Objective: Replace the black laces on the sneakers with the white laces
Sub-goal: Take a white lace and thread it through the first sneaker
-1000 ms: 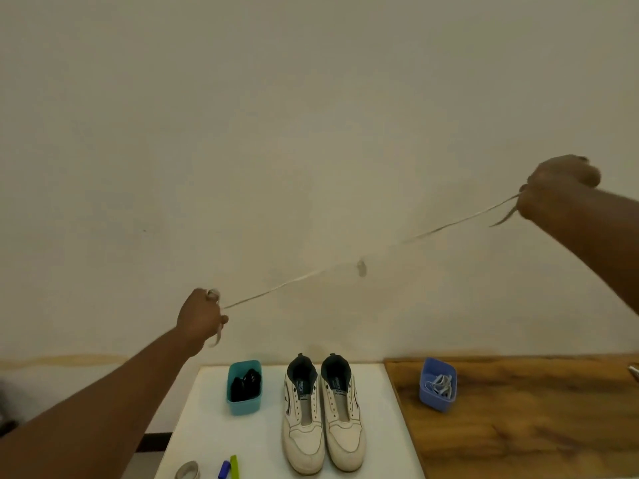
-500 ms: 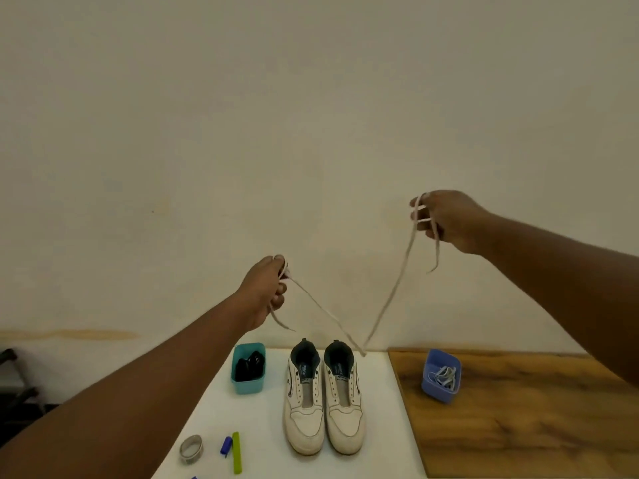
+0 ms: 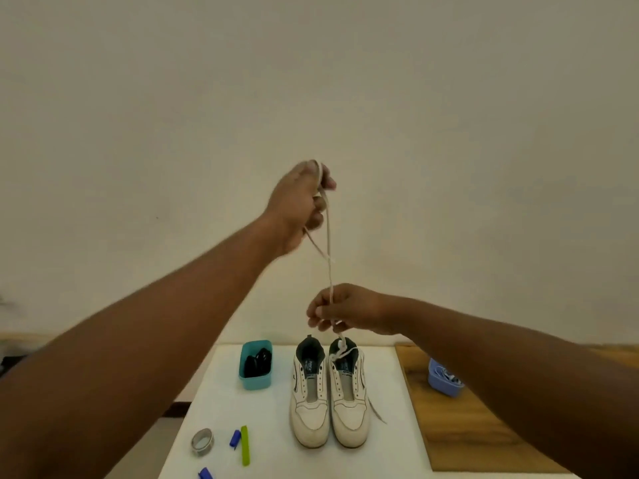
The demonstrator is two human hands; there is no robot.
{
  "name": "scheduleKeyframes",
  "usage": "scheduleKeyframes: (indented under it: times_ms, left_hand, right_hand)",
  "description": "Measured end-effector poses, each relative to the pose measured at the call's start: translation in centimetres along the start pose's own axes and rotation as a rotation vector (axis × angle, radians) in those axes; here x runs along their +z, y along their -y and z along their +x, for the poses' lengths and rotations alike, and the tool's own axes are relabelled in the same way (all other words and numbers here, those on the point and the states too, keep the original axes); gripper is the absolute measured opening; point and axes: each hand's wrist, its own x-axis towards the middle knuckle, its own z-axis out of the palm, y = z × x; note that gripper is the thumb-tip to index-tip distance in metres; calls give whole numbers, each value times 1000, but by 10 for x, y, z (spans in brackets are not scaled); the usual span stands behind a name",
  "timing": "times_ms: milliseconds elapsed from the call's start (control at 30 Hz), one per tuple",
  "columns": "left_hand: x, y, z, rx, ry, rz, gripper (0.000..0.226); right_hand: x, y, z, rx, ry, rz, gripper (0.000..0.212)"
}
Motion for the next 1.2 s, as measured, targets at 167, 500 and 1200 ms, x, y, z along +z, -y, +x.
scheduleKeyframes:
  times_ms: [167, 500, 1200]
  left_hand:
    - [-55, -53, 13, 209, -333, -82, 27]
    - [-127, -2, -19, 222, -587, 229, 27]
    - [-46, 157, -88, -358, 158, 483, 18]
  right_hand:
    - [-28, -31, -14, 48, -175, -152, 25]
    - [-102, -58, -47, 349, -522, -267, 15]
    - [11, -51, -35, -85, -454, 197, 25]
